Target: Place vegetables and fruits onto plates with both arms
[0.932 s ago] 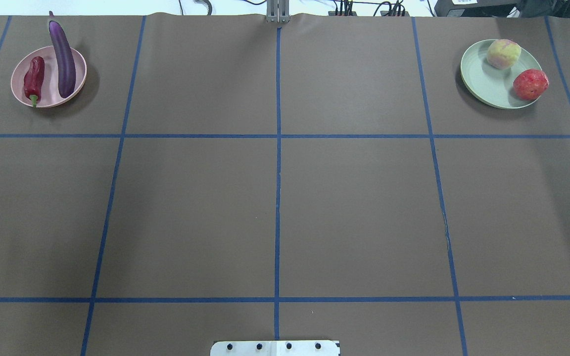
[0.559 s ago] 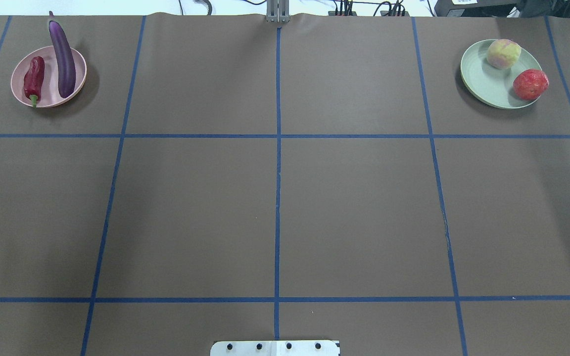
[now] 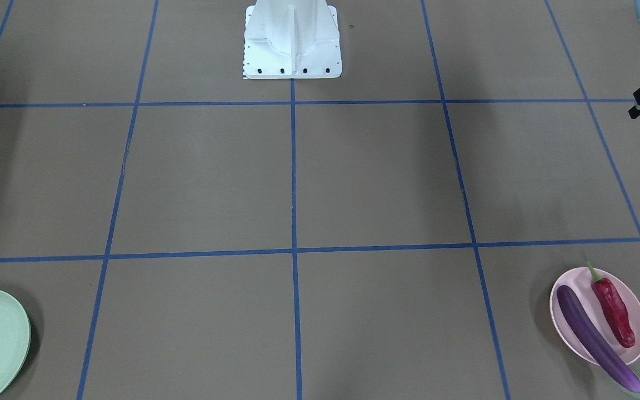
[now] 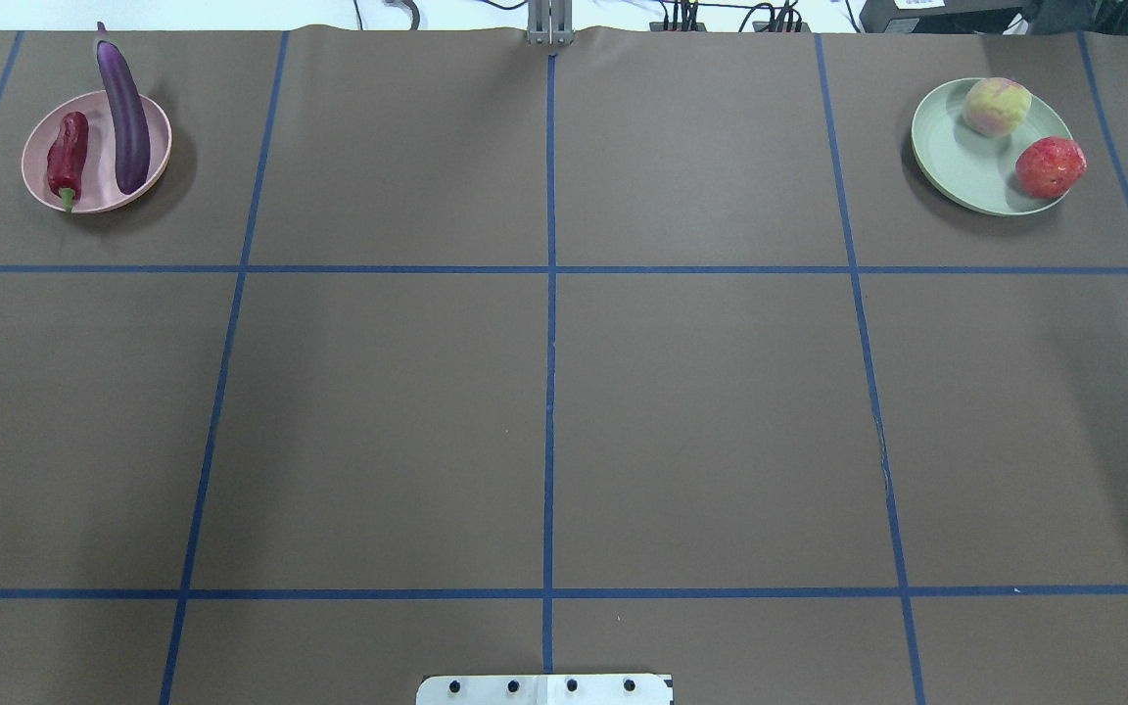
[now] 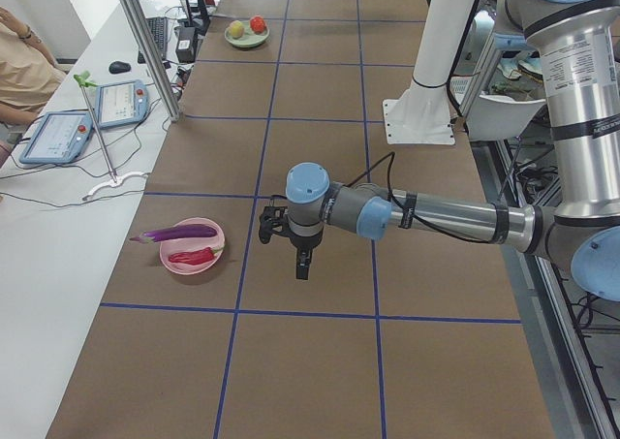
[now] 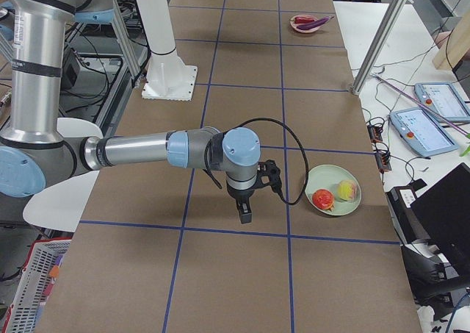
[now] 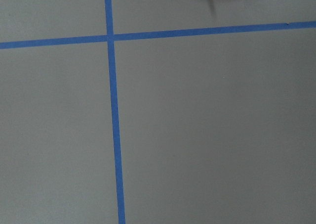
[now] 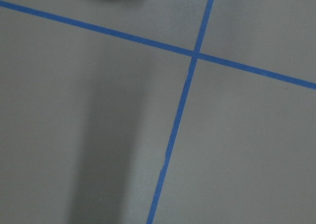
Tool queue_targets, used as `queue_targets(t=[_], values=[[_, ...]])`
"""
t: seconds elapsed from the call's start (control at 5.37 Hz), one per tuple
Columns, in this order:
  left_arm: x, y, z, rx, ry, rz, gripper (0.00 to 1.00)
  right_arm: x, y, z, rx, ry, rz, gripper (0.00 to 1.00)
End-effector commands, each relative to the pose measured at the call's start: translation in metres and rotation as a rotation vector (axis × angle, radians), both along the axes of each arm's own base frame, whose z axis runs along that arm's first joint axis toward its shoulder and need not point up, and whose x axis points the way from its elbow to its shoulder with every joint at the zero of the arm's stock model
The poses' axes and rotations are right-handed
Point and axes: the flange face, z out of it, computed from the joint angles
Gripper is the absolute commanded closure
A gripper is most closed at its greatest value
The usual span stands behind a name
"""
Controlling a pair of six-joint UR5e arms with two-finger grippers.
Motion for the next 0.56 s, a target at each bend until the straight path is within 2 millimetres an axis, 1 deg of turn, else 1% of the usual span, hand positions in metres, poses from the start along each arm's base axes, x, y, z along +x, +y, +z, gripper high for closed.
queue_targets(t=[0.0, 0.19, 0.37], values=[[-0.005, 0.022, -0.007, -0.004, 0.002, -0.005, 0.00, -0.002, 0.015, 0.002, -0.011, -0.003, -0.002, 0.00], [-0.007, 0.033, -0.007, -0.011, 0.001, -0.006, 0.00, -0.003, 0.025, 0.003, -0.018, -0.004, -0.003, 0.00], [-0.008, 0.036, -0.008, -0.012, 0.001, -0.006, 0.00, -0.004, 0.040, 0.000, -0.021, -0.004, -0.005, 0.00]])
